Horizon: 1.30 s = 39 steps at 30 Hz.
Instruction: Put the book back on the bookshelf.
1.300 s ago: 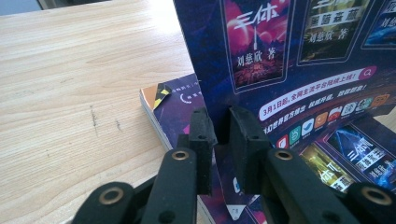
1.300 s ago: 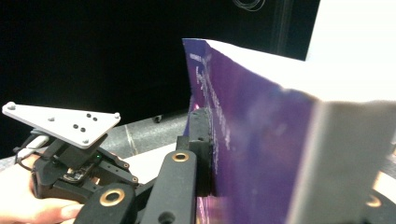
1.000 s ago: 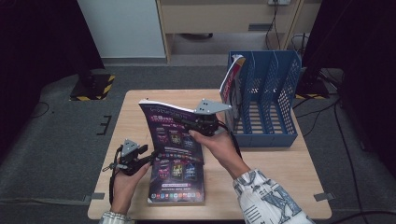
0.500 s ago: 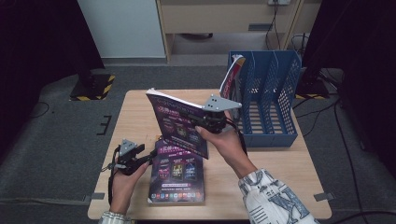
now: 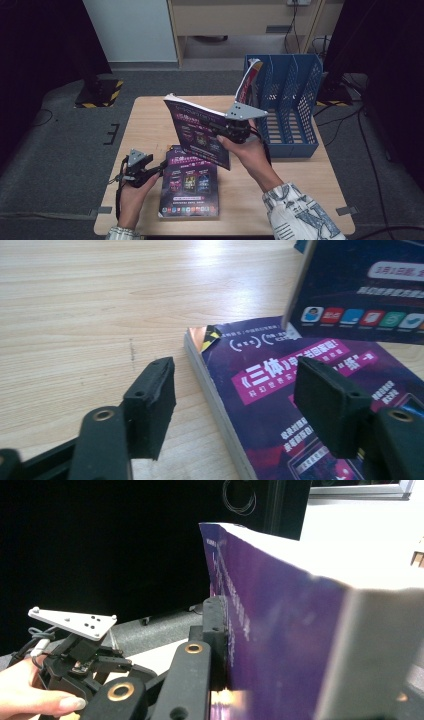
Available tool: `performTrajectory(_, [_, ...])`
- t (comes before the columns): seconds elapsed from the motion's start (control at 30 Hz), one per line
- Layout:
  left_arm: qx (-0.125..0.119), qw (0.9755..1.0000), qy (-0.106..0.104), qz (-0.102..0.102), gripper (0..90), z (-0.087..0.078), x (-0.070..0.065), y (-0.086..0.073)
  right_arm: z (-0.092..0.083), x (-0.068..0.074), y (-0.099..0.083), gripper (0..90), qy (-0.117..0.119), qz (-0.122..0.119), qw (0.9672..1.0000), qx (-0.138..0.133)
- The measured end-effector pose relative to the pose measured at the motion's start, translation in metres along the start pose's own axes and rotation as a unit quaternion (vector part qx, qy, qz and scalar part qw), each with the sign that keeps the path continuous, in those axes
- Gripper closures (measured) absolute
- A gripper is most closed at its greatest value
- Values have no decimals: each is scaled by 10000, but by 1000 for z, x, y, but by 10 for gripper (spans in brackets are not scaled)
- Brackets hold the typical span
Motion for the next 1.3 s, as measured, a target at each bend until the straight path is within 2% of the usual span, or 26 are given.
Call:
performTrajectory(0.2, [63,9999,85,-85,248,1,5,-2,-7,-6,1,825,-41,27,10000,-47])
performTrajectory(0.37, [47,9997,36,-229,185,2,7,-2,-13,-10,0,825,-85,43,10000,-26])
performTrajectory(0.47, [107,9996,77,-269,137,3,7,-4,-17,-12,0,825,-94,75,9999,-57])
performTrajectory(1.3, [167,9995,159,-206,123,4,8,-5,-46,-19,-10,825,-138,73,9999,-21])
Point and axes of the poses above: each handheld gripper's, and its own axes: z roughly forward along the jaws, y roughly out of its top, x roughly to its left, the point moved 10 cm from there along z, roughly forward along the jaws, and after that the axes turned 11 degrees about z, right-handed, at the moved point
